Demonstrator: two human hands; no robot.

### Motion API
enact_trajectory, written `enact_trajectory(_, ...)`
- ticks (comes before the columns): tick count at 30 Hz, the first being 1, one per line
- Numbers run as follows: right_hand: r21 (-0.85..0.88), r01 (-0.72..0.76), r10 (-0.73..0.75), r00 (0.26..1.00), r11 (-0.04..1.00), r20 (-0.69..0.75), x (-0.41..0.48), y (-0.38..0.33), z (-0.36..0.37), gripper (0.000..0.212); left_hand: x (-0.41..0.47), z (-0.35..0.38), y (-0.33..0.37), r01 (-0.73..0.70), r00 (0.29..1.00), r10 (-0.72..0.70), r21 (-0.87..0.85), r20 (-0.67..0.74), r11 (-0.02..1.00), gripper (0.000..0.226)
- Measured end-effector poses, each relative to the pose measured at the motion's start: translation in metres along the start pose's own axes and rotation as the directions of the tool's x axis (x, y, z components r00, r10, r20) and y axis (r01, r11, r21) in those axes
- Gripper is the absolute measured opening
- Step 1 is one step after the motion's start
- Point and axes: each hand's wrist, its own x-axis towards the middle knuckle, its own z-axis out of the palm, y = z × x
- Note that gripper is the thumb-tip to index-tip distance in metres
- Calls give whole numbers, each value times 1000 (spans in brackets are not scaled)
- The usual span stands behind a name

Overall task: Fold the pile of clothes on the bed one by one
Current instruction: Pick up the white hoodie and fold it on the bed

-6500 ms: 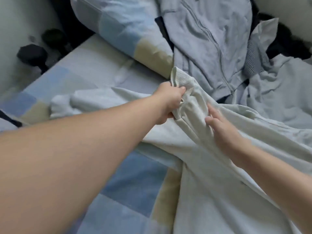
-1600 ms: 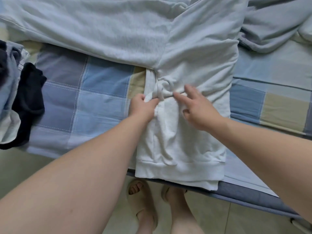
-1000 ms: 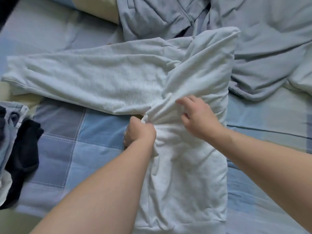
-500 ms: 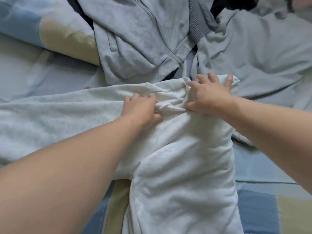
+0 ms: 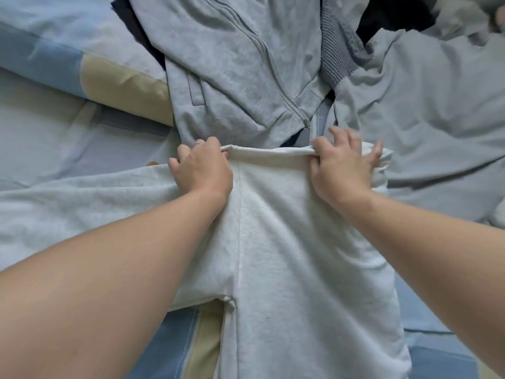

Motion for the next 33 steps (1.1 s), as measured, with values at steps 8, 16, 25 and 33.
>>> enact_trajectory(8,-108,1,14,991,994,135,-22,21,6,68,-42,23,6,-688,709,690,-73,144,722,47)
enact_trajectory(16,-156,-1,26,986,988,163,3,13,74,70,-10,70,-21,-507,840,491,14,232,862,71)
enact_trajectory(25,-202,5,9,998,979,67,5,11,89,70,-9,78,-20,-517,846,508,16,161,856,68)
enact_trajectory(33,-9,144,-135,947,990,291,-1,21,32,71,-65,34,-4,-536,823,525,-8,219,844,59)
